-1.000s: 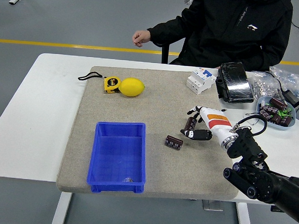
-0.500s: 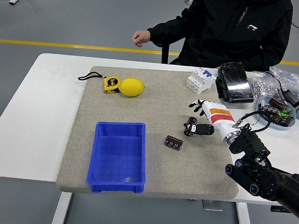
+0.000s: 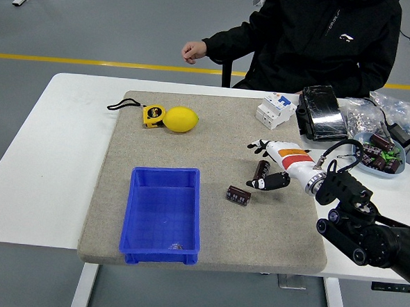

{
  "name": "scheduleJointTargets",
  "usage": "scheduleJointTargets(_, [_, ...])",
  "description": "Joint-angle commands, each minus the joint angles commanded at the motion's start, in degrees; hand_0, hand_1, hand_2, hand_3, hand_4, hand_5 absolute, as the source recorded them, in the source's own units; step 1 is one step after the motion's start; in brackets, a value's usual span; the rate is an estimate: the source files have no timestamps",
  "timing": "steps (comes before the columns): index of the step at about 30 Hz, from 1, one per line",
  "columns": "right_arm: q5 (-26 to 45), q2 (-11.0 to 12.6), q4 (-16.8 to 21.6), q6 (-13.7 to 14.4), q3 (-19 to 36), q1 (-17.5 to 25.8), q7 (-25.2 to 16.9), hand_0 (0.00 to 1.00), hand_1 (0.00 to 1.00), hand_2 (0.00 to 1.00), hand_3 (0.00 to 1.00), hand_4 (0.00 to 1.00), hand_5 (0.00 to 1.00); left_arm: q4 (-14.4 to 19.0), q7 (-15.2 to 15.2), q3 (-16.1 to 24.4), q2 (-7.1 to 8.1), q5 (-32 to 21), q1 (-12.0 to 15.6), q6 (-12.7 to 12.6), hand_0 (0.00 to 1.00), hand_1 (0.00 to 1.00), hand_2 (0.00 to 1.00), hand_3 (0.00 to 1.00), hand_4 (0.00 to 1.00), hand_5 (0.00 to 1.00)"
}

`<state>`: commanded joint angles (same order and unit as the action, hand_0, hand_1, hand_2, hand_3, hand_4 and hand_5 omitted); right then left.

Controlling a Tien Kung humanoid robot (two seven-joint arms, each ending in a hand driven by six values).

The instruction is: Pick up the battery,place it into the box

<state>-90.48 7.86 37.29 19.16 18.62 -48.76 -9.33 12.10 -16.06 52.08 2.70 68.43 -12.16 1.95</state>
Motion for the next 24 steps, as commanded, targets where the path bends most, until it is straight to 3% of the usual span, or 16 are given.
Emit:
scheduleJointTargets(9, [-0.6,-0.5,-2.4,0.2,-2.9,-0.6,-0.6,0.690,0.730,0.790,0.857,0.994,0.312,0.1,0.0,-0.3,-0.16,-0.3,0.0,-0.1,0.781,0.757,0.752,0.601,0.656,0.587])
scheduleJointTargets(10, [-0.4,-0.6,-2.7,0.7,-3.1,-0.6,-0.8,0.622,0.684,0.759,0.834,0.951,0.293,0.1,0.0,-0.3,-0.18,-0.2,0.0,-0.1,0.781,0.757,0.752,0.601,0.656,0.587])
scheduleJointTargets(15, [0.7,-0.7,-3.6,2.5,-3.7,-0.5,-1.3,0.622,0.684,0.759,0.834,0.951,0.293,0.1,0.0,-0.5,-0.21,-0.2,0.0,-0.1,0.781,0.757,0.752,0.601,0.656,0.587])
scheduleJointTargets(16, [0.9,-0.7,-3.8,2.8,-3.9,-0.5,-1.4,0.549,0.646,0.725,0.807,0.964,0.316,0.1,0.0,-0.5,-0.22,-0.3,0.0,0.0,0.781,0.757,0.752,0.602,0.658,0.587])
scheduleJointTargets(21, [2.0,-0.8,-4.4,4.1,-4.2,-0.3,-1.7,0.549,0.646,0.725,0.807,0.964,0.316,0.2,0.0,-0.7,-0.26,-0.3,-0.1,0.0,0.781,0.757,0.752,0.602,0.658,0.587])
scheduleJointTargets(22, [2.1,-0.8,-4.4,4.3,-4.2,-0.3,-1.8,0.482,0.611,0.700,0.784,0.950,0.322,0.2,0.0,-0.7,-0.27,-0.4,-0.1,0.0,0.781,0.757,0.752,0.602,0.658,0.588])
scheduleJointTargets(24, [2.4,-0.9,-4.8,5.1,-4.4,-0.3,-2.0,0.482,0.611,0.700,0.784,0.950,0.322,0.2,0.0,-0.9,-0.28,-0.5,-0.2,0.0,0.781,0.757,0.752,0.602,0.658,0.588])
